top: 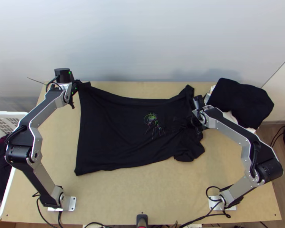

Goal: Fold the t-shirt

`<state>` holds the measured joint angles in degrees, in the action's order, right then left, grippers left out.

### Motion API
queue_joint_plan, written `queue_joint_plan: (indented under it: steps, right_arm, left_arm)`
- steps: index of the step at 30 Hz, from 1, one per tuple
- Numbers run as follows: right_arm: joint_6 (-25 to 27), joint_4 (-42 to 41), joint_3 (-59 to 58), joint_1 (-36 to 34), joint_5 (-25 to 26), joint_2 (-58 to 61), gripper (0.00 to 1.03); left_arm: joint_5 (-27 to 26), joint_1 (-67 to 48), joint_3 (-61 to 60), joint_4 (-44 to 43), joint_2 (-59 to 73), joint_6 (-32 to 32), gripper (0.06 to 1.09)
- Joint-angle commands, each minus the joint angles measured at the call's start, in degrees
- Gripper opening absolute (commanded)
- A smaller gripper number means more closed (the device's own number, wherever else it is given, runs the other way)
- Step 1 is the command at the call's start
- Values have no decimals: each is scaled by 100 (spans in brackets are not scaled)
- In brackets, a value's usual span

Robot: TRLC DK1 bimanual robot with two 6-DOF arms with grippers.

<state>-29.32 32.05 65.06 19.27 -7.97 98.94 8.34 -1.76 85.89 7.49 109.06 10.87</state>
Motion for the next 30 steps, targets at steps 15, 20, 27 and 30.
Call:
queue_joint_plan:
  steps: [15, 20, 27, 30]
  right_arm:
    - [102, -24, 860, -186, 173, 135, 3]
    - [146, -50, 1615, -476, 173, 390, 3]
    - [295, -59, 3066, -731, 181, 1049, 3]
    - [401, -50, 3795, -802, 287, 1400, 3]
  left_arm:
    - [1, 53, 33, -2, -42, -33, 9]
    - [1, 62, 139, -2, -42, -33, 9]
    - [133, 79, 534, -72, -7, -6, 9]
    - [177, 114, 710, -89, 63, -33, 9]
